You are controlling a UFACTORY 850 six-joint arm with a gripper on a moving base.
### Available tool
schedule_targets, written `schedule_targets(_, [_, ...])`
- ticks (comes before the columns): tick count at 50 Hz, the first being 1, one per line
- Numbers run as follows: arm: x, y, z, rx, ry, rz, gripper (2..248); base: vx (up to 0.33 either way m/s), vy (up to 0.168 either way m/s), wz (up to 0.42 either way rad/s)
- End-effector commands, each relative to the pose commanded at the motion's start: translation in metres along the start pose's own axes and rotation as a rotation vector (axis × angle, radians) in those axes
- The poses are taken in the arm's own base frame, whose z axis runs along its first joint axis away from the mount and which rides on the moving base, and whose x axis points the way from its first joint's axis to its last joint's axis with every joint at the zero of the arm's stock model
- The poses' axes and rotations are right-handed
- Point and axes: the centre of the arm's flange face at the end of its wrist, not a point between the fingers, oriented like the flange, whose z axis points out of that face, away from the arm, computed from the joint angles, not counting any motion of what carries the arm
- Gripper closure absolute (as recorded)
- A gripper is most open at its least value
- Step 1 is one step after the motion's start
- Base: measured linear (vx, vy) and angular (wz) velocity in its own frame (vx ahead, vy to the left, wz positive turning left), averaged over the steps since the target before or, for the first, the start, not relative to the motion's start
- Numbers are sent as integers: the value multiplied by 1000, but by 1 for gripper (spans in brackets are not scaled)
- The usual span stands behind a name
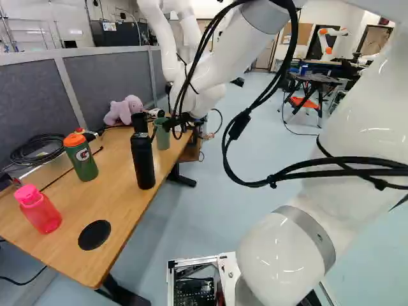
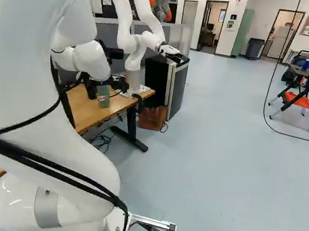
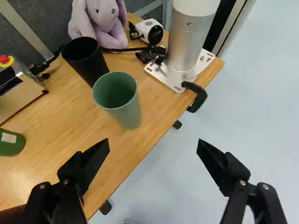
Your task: Place the green cup on the table
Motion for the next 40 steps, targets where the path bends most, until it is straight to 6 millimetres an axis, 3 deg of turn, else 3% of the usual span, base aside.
schedule_targets(10, [-7,14,-7,-23,1,23,3,0,0,0])
schedule_targets(40, [-17,22,-8,-36,28,34,3,0,0,0])
